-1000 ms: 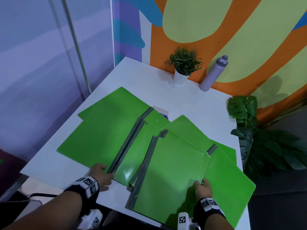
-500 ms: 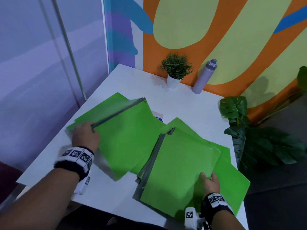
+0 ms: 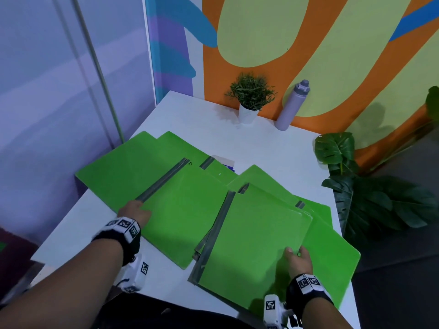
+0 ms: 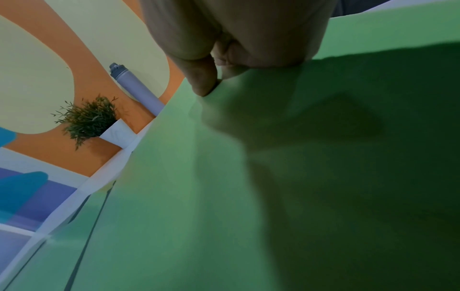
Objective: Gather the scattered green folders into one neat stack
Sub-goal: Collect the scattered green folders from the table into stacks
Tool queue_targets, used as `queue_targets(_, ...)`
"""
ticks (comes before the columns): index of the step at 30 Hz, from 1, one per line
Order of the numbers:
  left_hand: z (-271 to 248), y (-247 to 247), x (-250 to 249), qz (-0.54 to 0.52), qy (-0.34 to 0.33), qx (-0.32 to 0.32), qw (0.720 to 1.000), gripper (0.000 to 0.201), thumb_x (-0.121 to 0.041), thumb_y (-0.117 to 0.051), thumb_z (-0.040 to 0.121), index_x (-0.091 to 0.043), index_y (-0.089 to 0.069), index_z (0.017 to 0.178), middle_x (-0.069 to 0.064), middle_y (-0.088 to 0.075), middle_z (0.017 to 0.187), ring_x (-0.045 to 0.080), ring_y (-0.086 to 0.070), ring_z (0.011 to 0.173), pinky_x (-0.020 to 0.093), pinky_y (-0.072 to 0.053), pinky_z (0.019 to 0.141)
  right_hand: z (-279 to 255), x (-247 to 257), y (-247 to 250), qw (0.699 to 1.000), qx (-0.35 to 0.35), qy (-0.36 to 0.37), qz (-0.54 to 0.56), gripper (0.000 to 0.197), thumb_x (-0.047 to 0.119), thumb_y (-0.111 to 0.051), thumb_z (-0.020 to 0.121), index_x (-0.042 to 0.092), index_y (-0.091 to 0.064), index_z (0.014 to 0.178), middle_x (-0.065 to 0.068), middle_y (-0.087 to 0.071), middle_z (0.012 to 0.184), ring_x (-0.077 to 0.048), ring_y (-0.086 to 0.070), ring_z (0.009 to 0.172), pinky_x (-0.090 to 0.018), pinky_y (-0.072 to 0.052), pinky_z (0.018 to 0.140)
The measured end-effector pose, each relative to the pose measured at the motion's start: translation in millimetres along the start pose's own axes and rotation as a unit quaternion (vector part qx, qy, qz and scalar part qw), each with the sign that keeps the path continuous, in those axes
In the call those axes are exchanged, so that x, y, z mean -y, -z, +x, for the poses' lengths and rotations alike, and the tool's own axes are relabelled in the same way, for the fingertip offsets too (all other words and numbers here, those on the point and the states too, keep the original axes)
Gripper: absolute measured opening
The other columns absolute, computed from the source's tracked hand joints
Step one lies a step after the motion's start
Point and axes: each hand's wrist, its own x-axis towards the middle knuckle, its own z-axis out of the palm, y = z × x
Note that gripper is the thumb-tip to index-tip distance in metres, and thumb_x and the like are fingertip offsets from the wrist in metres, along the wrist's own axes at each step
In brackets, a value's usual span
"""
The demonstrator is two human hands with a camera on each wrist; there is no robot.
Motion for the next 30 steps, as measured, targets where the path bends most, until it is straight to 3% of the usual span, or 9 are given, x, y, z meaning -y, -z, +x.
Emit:
queue_targets(4, 26.1, -9.9, 44.1, -0.048, 0.124, 0.011, 0.991, 0.059, -0.014, -0.055, 0.081, 0.002, -0.041, 0.136, 0.015, -0.056, 0.088, 0.029, -0.059, 0.077, 0.042, -0.053, 0.084, 0.2, -7.5, 0.6, 1.000, 0.003, -0.010, -0.015, 0.059, 0.019, -0.050, 0.093, 0.014, -0.024, 0.146, -0.014, -0.022, 0.155, -0.039, -0.024, 0.138, -0.056, -0.027, 0.106)
queue_targets(6, 18.8, -7.5, 42.9, -0.163, 0.131, -0.012, 0.978, 0.057, -0.011, -0.056, 0.084, -0.003, -0.038, 0.137, 0.012, -0.053, 0.086, 0.031, -0.058, 0.081, 0.048, -0.052, 0.090, -0.6, -9.8, -0.2, 1.000, 0.001, -0.013, -0.018, 0.059, 0.020, -0.050, 0.093, 0.015, -0.024, 0.146, -0.015, -0.023, 0.154, -0.040, -0.026, 0.137, -0.057, -0.029, 0.106)
queue_targets(9, 7.6, -2.1, 29.6, -0.281, 0.118, -0.043, 0.951, 0.070, -0.011, -0.061, 0.087, -0.013, -0.022, 0.146, 0.014, -0.049, 0.130, 0.040, -0.049, 0.119, 0.049, -0.043, 0.101, 0.9, -9.5, -0.3, 1.000, -0.003, -0.011, -0.018, 0.059, 0.020, -0.050, 0.093, 0.015, -0.025, 0.146, -0.015, -0.023, 0.154, -0.041, -0.027, 0.137, -0.058, -0.029, 0.106)
queue_targets(12, -2.4, 6.3, 3.3, -0.219, 0.035, -0.071, 0.973, 0.078, -0.011, -0.063, 0.087, -0.018, -0.019, 0.150, 0.014, -0.030, 0.154, 0.039, -0.034, 0.138, 0.055, -0.031, 0.111, 1.9, -5.4, -0.4, 1.000, -0.001, -0.007, -0.009, 0.059, 0.019, -0.050, 0.093, 0.017, -0.025, 0.146, -0.015, -0.023, 0.154, -0.041, -0.026, 0.137, -0.058, -0.027, 0.107)
queue_targets(17, -10.2, 43.7, -34.6, -0.019, -0.112, -0.206, 0.972, 0.043, -0.010, -0.066, 0.084, -0.012, -0.059, 0.127, 0.022, -0.062, 0.125, 0.042, -0.058, 0.115, 0.048, -0.046, 0.100, 3.1, -2.0, -1.7, 1.000, 0.000, 0.002, -0.012, 0.059, 0.020, -0.051, 0.093, 0.016, -0.025, 0.146, -0.015, -0.024, 0.154, -0.041, -0.027, 0.137, -0.059, -0.028, 0.107)
queue_targets(19, -14.7, 62.7, -43.9, 0.039, -0.147, -0.275, 0.949, 0.032, -0.015, -0.066, 0.082, -0.020, -0.067, 0.114, 0.023, -0.062, 0.115, 0.046, -0.057, 0.107, 0.054, -0.049, 0.093, 1.1, -0.6, -3.7, 1.000, -0.002, -0.004, -0.013, 0.059, 0.021, -0.051, 0.093, 0.016, -0.025, 0.146, -0.015, -0.025, 0.153, -0.041, -0.028, 0.137, -0.058, -0.028, 0.107)
queue_targets(22, -27.1, 77.6, -56.4, 0.034, -0.208, -0.346, 0.914, 0.022, -0.014, -0.065, 0.080, -0.022, -0.069, 0.100, 0.021, -0.051, 0.121, 0.044, -0.047, 0.113, 0.054, -0.038, 0.097, -0.3, -2.6, -10.5, 1.000, 0.009, -0.015, -0.005, 0.061, 0.024, -0.052, 0.091, 0.019, -0.025, 0.146, -0.015, -0.026, 0.153, -0.040, -0.032, 0.135, -0.058, -0.031, 0.106)
queue_targets(26, -45.6, 85.8, -74.0, -0.074, -0.312, -0.319, 0.892, 0.018, -0.007, -0.059, 0.085, -0.009, -0.065, 0.102, 0.022, -0.069, 0.101, 0.039, -0.062, 0.095, 0.042, -0.048, 0.086, -6.7, 3.8, -14.0, 0.999, 0.024, -0.030, 0.008, 0.058, 0.022, -0.050, 0.092, 0.022, -0.026, 0.145, -0.015, -0.027, 0.152, -0.041, -0.037, 0.131, -0.055, -0.036, 0.103)
queue_targets(30, -30.8, 63.0, -65.7, -0.192, -0.231, -0.222, 0.928, 0.017, -0.011, -0.060, 0.086, -0.015, -0.059, 0.103, 0.013, -0.065, 0.108, 0.028, -0.058, 0.089, 0.035, -0.047, 0.083, -10.3, 13.3, -17.1, 0.999, 0.042, -0.014, 0.005, 0.056, 0.020, -0.046, 0.095, 0.017, -0.024, 0.146, -0.016, -0.027, 0.152, -0.040, -0.034, 0.133, -0.052, -0.036, 0.102)
